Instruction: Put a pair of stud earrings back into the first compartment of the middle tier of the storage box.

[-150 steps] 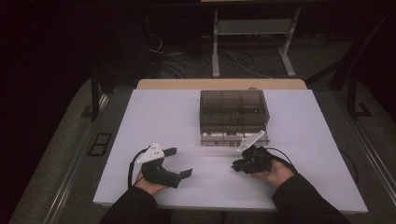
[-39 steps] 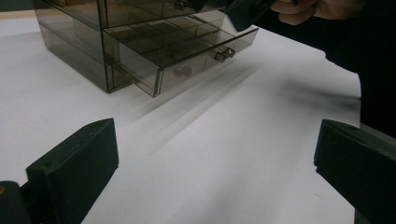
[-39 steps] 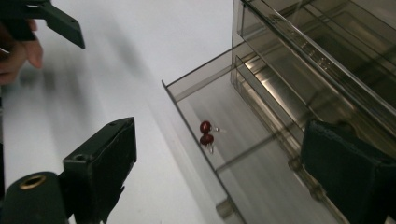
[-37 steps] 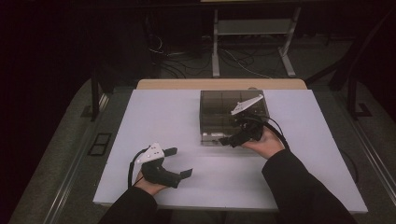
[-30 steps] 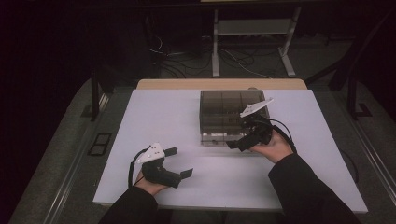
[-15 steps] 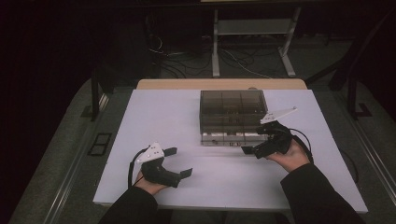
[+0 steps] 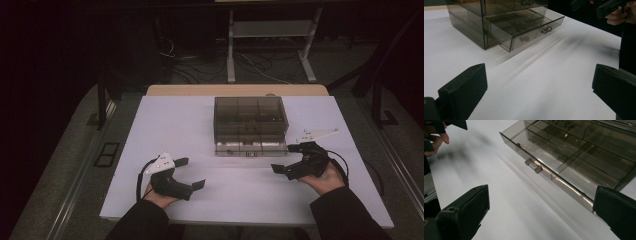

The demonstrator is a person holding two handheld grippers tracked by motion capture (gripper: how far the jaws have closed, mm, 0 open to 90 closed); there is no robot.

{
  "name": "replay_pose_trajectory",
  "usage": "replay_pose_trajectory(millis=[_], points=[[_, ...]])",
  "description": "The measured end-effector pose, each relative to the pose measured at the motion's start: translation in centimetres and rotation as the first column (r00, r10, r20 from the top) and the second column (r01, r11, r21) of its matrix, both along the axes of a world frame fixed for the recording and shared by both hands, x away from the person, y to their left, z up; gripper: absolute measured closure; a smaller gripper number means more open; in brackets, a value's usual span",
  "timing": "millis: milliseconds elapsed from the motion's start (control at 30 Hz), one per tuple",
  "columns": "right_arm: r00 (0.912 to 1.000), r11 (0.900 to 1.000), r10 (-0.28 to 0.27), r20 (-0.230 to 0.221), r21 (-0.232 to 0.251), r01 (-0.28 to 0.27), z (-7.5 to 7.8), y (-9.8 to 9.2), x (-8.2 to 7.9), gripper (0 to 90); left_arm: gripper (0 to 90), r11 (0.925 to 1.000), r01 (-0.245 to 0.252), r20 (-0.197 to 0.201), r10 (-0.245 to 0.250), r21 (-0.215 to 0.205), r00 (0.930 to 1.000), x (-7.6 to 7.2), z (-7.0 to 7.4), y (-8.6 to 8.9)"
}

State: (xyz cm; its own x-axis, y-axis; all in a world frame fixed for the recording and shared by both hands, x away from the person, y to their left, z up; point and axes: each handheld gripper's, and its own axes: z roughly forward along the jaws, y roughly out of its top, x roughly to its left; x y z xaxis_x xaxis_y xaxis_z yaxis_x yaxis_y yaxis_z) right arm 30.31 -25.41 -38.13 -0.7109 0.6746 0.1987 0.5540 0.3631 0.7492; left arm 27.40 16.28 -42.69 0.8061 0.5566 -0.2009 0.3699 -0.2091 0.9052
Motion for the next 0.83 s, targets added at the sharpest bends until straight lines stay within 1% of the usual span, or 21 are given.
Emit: replay_pose_trajectory(millis=[33, 133, 300, 367, 500, 767, 833], points=[[1.0000, 1.000, -0.002, 0.004, 0.004, 0.002, -0.1, -0.2, -0.1, 0.3, 0.0, 1.0000, -0.001, 0.000, 0.001, 0.000, 1.0000, 0.0, 0.0, 0.0], [0.9998, 1.000, -0.018, -0.003, 0.013, 0.018, -0.6, -0.7, -0.6, 0.3, 0.0, 1.0000, -0.003, -0.002, 0.003, -0.003, 1.0000, 0.0, 0.0, 0.0], [0.9992, 0.999, -0.039, 0.006, 0.024, 0.039, -1.6, -1.6, -1.1, 0.3, 0.0, 1.0000, -0.002, -0.004, 0.002, 0.004, 1.0000, 0.0, -0.1, 0.0], [0.9987, 0.998, -0.050, 0.002, 0.035, 0.050, -2.0, -1.9, -1.4, 0.3, 0.0, 1.0000, -0.001, -0.003, 0.001, 0.006, 1.0000, 0.0, -0.1, 0.0], [0.9979, 0.997, -0.064, -0.002, 0.034, 0.064, -2.8, -2.3, -2.0, 0.3, 0.0, 1.0000, -0.004, -0.005, 0.004, 0.008, 1.0000, 0.0, -0.1, 0.0], [0.9964, 0.995, -0.085, -0.006, 0.054, 0.085, -3.7, -2.9, -2.9, 0.3, 0.0, 0.9999, -0.002, -0.007, 0.002, 0.013, 1.0000, 0.1, -0.1, 0.0], [0.9960, 0.995, -0.089, -0.004, 0.052, 0.089, -3.9, -3.1, -3.1, 0.2, 0.0, 0.9999, -0.001, -0.009, 0.001, 0.017, 1.0000, 0.1, -0.1, 0.0]])
